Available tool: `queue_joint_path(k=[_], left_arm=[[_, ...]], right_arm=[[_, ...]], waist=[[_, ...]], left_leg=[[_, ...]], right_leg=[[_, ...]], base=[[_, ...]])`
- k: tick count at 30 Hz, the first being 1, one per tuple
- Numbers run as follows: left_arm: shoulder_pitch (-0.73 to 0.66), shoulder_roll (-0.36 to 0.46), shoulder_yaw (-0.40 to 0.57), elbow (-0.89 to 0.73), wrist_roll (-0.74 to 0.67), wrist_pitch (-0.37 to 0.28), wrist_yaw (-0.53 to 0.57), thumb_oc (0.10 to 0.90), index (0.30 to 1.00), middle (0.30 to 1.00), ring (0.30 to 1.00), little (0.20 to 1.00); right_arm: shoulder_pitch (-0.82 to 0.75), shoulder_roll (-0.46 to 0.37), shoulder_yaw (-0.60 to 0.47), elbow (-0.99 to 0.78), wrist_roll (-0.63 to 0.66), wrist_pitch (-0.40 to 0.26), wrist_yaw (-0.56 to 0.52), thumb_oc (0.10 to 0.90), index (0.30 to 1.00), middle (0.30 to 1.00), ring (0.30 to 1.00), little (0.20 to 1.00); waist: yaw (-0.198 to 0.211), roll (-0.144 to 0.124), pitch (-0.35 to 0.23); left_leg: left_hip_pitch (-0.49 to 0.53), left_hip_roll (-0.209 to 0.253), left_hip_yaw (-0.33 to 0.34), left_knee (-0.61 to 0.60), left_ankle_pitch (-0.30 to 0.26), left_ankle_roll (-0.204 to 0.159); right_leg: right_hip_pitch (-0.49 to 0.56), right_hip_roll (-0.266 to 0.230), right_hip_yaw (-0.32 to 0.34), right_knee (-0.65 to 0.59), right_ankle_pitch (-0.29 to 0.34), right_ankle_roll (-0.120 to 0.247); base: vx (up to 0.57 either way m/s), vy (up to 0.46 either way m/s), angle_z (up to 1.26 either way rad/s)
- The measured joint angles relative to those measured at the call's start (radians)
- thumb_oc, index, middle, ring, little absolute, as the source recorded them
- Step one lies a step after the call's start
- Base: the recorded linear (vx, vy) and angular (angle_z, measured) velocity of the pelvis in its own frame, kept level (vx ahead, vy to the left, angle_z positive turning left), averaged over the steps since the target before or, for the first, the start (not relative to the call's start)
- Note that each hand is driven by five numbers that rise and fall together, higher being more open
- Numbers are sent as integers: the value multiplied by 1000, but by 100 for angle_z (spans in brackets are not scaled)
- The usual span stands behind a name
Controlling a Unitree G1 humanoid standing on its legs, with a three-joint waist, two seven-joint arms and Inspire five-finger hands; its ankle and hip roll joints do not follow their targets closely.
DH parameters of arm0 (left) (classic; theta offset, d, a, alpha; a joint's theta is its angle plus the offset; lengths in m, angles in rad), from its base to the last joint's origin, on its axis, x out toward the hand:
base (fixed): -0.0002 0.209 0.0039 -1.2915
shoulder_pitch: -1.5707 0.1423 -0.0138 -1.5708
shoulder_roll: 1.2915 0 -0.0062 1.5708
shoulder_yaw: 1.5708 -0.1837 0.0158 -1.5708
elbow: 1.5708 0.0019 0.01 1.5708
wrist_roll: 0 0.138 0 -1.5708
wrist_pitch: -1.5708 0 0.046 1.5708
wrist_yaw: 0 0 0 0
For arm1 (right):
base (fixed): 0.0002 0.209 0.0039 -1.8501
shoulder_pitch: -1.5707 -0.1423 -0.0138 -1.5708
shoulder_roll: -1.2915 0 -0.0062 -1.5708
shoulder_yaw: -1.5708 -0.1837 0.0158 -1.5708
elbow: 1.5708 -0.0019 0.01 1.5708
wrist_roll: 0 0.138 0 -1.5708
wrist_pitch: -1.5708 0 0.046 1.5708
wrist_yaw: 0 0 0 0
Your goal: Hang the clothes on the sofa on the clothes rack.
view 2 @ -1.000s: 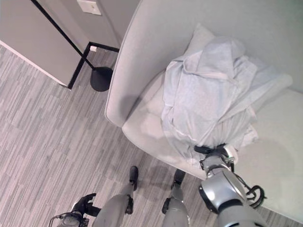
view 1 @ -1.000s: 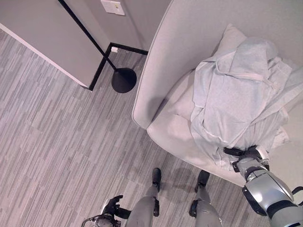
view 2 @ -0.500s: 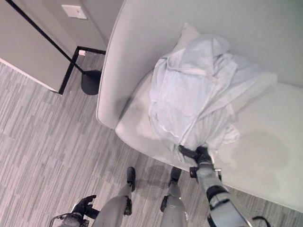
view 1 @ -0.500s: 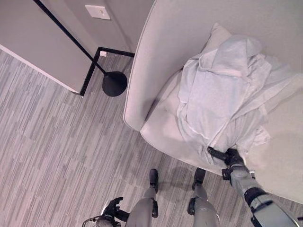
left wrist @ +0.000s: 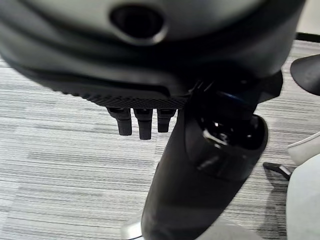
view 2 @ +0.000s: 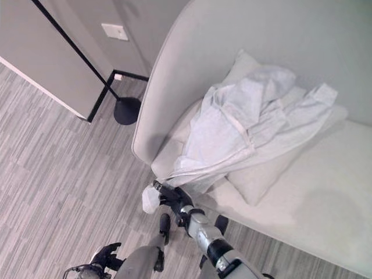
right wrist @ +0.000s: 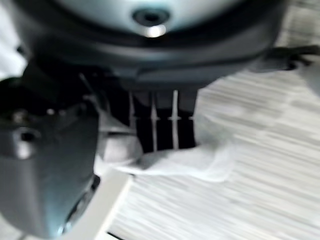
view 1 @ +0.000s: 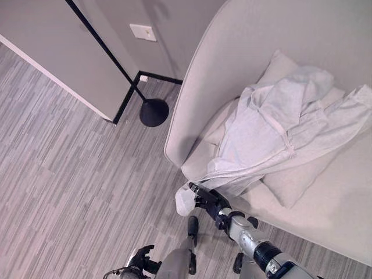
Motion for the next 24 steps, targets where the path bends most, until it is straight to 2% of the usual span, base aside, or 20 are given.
queue_joint_path(k=[4,8,11,14,16,19,24], left_arm=[[8,12,5,17,2,2,1,800,900,900,900,900],[7,10,6,20,22,3,2,800,900,900,900,900],[14,8,7,16,26,2,2,800,900,900,900,900],[19,4,17,14,42,3,3,800,900,900,900,900],[35,4,19,4,42,3,6,800,900,900,900,900],[46,0,34,-6,41,6,9,800,900,900,900,900],[69,1,36,-54,40,21,30,800,900,900,900,900]], right_arm=[[-6,5,-118,-31,91,-53,-8,400,300,300,300,300],[-32,2,-248,-104,208,-97,-40,400,300,300,300,300],[-44,11,-300,-174,269,-149,-47,400,300,300,300,300],[-45,55,-387,-343,376,-242,-51,400,300,300,300,300],[-53,80,-409,-396,414,-314,-47,400,300,300,300,300],[-54,100,-445,-466,478,-362,-51,400,300,300,300,300],[-56,102,-469,-592,501,-453,-50,400,300,300,300,300]], waist=[[-13,-27,-24],[-11,-28,-31],[-10,-27,-33],[-11,-26,-34],[-11,-26,-52],[-10,-25,-71],[-11,-28,-92]], left_leg=[[13,-7,2,2,1,6],[22,-15,8,5,1,7],[32,-15,12,4,-2,6],[48,-14,12,0,-9,0],[49,-15,13,0,-14,1],[61,-16,12,0,-20,2],[82,-16,9,0,-26,2]], right_leg=[[11,-8,2,0,0,0],[20,-15,4,0,1,1],[28,-15,7,0,0,1],[43,-15,7,0,-1,2],[45,-16,8,0,-3,5],[58,-17,7,0,-6,8],[80,-17,3,0,-11,14]], base=[[10,5,0],[22,2,0],[51,-12,-2],[47,-11,-1],[62,-9,0],[57,-10,1],[37,-17,2]])
